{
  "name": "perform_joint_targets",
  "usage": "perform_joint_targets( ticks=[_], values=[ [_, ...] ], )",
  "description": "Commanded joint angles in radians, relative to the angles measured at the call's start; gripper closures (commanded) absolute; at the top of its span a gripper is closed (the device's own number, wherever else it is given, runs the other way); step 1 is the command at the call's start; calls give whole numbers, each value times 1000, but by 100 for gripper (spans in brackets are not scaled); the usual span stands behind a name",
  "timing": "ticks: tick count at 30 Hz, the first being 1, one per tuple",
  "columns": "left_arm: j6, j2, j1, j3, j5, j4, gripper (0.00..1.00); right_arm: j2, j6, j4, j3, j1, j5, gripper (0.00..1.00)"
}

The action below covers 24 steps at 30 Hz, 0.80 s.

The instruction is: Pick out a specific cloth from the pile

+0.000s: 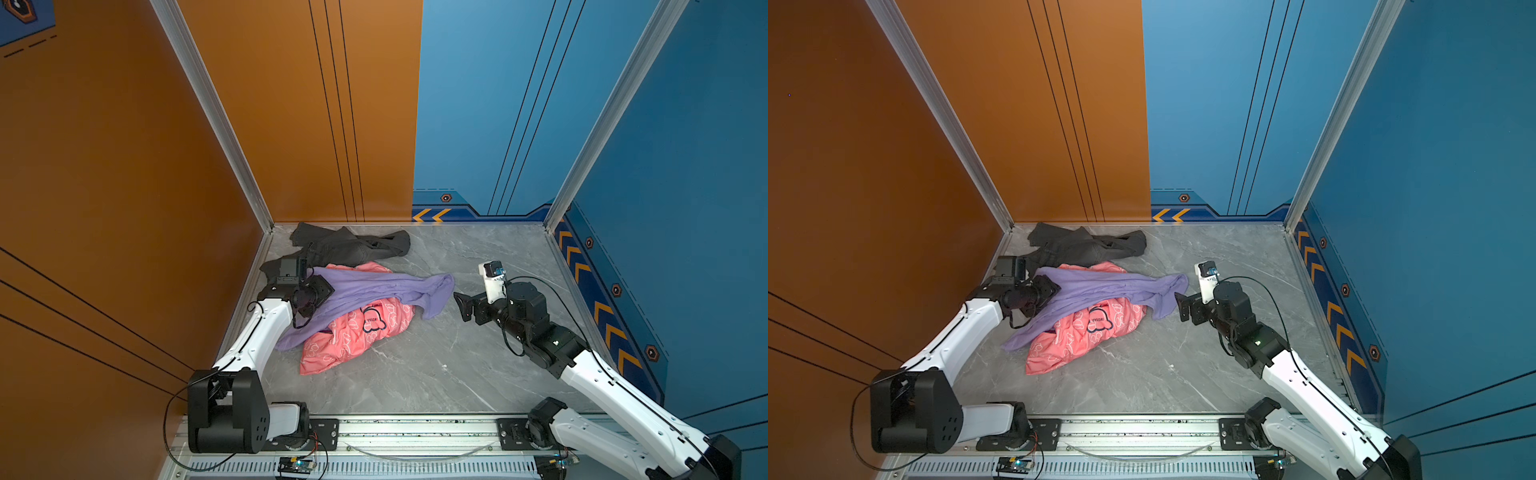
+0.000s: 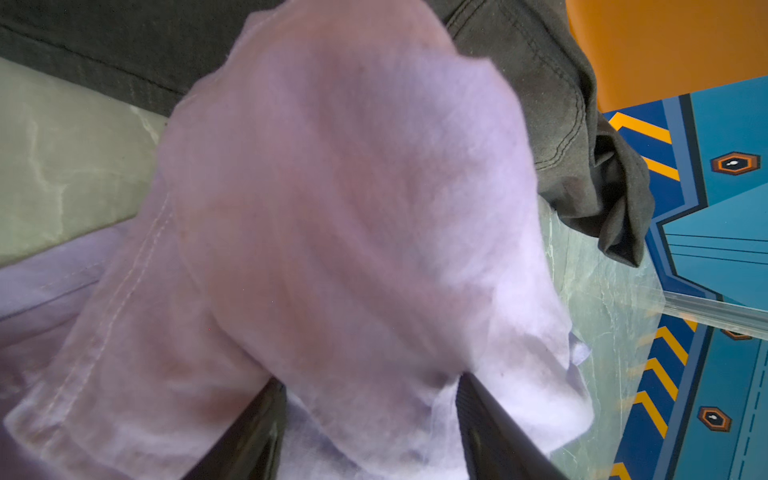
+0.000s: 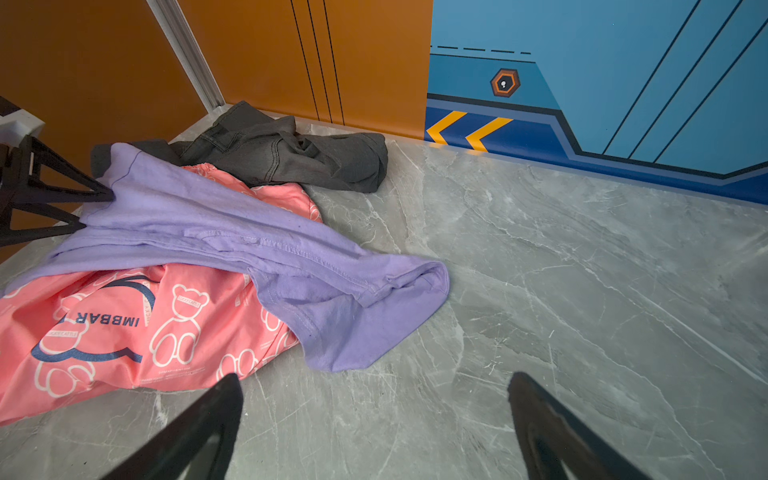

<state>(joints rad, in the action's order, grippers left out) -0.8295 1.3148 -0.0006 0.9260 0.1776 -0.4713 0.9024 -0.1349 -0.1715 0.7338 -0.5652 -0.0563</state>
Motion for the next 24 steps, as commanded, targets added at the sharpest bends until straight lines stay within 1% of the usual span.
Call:
perform_joint_targets(
  ticks=[1,8,14,17,19,24],
  values=[
    [0,10,6,-16,8,28,45,-19,-12,13,5,-8,-17,0],
    [-3,23,7,-13,-5,37,66,-23,-12,6,5,-10,-27,0],
    [5,22,7,0,-9,37,87,-20,-7,6,7,-10,-33,0],
    [14,24,7,5,-13,37,96,-19,-13,8,4,-11,-33,0],
    [16,21,7,12,-14,37,100,-19,-14,9,3,-12,-34,0],
    [15,9,6,44,-15,36,100,-17,-8,7,6,-11,-37,0]
  ],
)
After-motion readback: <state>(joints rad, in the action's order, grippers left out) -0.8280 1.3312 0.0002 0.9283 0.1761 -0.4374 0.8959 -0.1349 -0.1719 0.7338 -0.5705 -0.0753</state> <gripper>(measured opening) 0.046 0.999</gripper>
